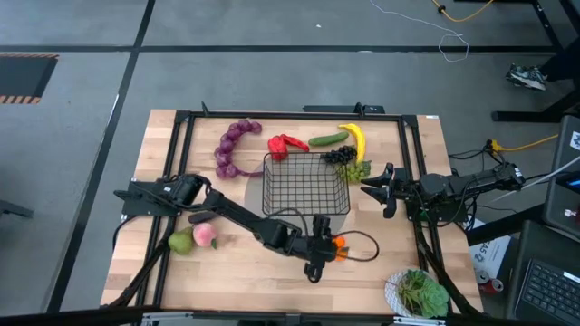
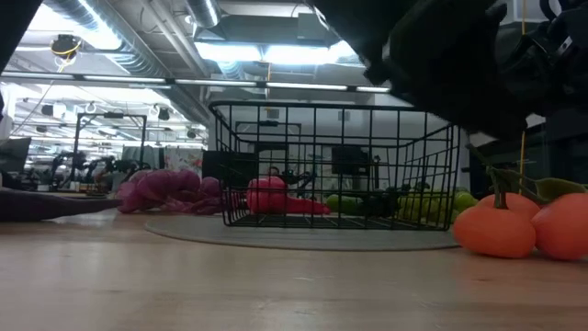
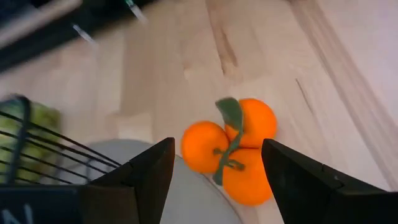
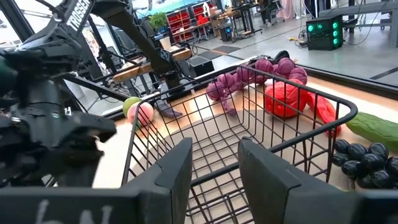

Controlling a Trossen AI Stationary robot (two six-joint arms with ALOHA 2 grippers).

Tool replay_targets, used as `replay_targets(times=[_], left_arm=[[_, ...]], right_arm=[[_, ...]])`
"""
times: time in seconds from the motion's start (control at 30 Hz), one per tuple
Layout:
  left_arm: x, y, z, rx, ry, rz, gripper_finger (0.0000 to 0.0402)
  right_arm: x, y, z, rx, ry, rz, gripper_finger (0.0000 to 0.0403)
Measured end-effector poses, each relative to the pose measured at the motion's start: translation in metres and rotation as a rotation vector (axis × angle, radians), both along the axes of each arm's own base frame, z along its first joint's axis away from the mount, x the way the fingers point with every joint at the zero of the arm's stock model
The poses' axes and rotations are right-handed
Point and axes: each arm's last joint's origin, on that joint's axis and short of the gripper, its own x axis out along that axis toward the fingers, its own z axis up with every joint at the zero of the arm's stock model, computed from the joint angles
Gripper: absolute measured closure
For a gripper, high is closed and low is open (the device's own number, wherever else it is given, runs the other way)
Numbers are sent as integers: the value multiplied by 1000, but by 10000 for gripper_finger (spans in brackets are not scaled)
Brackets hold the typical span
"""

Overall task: Build produce basket
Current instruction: Put the tangerine into the wire basket

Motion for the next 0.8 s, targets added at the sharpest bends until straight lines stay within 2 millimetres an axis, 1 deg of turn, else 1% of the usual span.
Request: replay_targets(times=[0.1, 0.23, 0.3, 0.37, 0.47, 0.6, 0.73, 0.8], left_arm=[[-1, -8, 4, 85, -43, 5, 164], [0, -19, 23, 172, -86, 7, 164], [-1, -21, 29, 190, -95, 21, 164], [-2, -23, 29, 173, -98, 31, 164], [-2, -23, 27, 88, -112, 65, 164], [-1, -28, 18, -72, -123, 121, 164], [-6, -41, 21, -315, -187, 224, 164], [-8, -45, 21, -409, -203, 266, 164]], right_arm=[[0, 0, 0, 5, 0, 2, 272], [0, 1, 0, 0, 4, 37, 272], [0, 1, 0, 2, 5, 50, 272], [0, 1, 0, 2, 5, 52, 272], [0, 1, -1, 5, 5, 52, 272], [0, 2, -1, 5, 6, 61, 272], [0, 3, -1, 7, 10, 95, 272], [0, 3, -1, 17, 12, 114, 272]])
